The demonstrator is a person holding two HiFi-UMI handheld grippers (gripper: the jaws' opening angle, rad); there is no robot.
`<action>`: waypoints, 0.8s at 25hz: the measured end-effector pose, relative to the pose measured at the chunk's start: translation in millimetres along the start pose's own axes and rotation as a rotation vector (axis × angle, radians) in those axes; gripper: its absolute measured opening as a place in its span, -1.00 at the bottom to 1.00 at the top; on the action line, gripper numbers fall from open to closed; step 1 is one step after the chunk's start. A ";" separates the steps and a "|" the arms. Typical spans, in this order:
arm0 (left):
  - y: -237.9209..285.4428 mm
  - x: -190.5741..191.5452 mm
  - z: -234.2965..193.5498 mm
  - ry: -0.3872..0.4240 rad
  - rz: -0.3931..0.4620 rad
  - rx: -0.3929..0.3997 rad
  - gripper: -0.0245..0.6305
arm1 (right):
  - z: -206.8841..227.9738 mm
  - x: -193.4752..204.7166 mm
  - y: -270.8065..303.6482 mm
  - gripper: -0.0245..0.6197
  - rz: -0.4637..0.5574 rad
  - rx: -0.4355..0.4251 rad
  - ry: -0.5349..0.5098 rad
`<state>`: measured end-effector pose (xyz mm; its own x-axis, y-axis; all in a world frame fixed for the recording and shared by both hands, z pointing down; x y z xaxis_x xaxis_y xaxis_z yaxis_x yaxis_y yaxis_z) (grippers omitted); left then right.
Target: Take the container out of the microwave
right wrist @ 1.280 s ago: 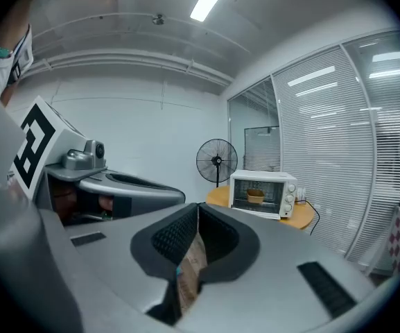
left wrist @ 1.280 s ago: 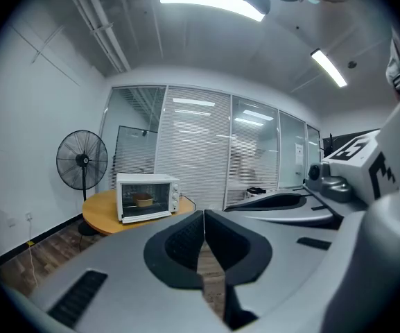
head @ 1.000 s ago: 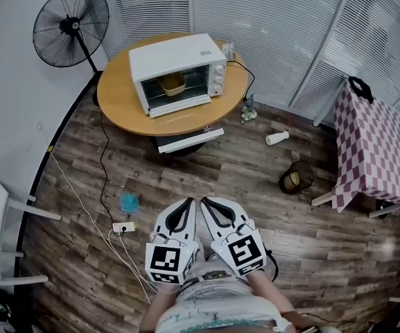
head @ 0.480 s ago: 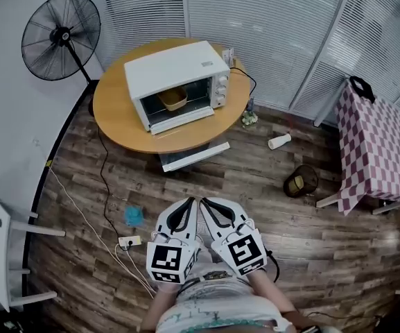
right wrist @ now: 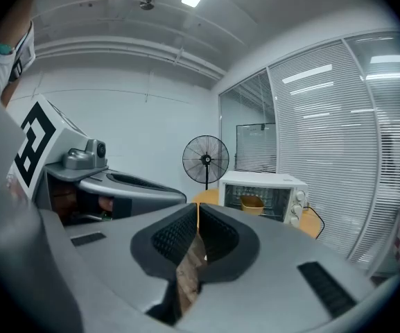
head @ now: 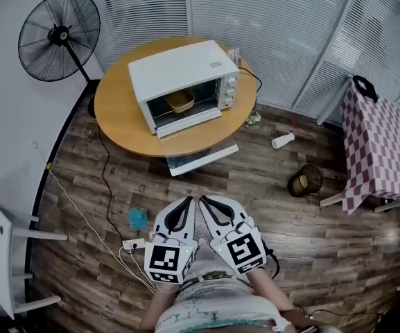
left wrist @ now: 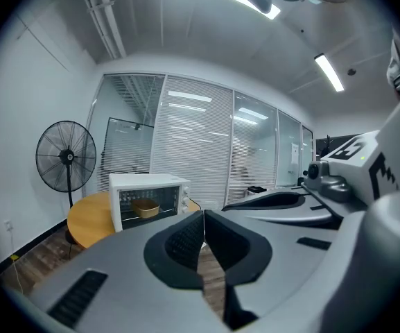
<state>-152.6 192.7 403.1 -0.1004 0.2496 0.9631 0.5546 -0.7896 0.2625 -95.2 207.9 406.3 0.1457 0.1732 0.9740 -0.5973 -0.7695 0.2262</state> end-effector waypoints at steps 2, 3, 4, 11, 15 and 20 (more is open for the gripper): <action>0.4 1.5 -4.3 -0.005 -0.004 0.001 -0.88 | -1.2 0.4 3.5 -0.92 -0.004 0.003 0.006; 0.5 1.3 -5.4 -0.007 -0.004 0.002 -0.88 | -1.5 0.0 4.6 -0.92 -0.006 0.004 0.008; 0.2 0.8 -6.1 -0.007 -0.002 0.005 -0.88 | -2.0 -0.6 5.5 -0.92 -0.008 0.005 0.007; 0.2 -2.6 -9.2 -0.016 0.011 0.011 -0.88 | -2.6 -4.7 12.1 -0.92 -0.017 0.000 -0.007; 7.3 -4.5 -11.4 -0.016 0.015 0.005 -0.88 | 5.4 -6.1 17.1 -0.92 -0.016 -0.007 -0.013; 19.0 -10.1 -15.8 -0.011 0.021 -0.006 -0.88 | 17.1 -10.5 25.4 -0.92 -0.003 -0.018 -0.020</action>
<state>-154.1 166.3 399.2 -0.0793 0.2392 0.9677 0.5515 -0.7981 0.2425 -98.4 176.1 401.7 0.1629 0.1634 0.9730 -0.6110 -0.7577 0.2295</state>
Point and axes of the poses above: the fingertips, and each gripper's own axes: y forward along the fingers, z to its right, x out of its underside, the point moved 3 cm from there along -y, backward along the fingers, and after that the axes turned 9 degrees about -x, right-handed, at the moved point
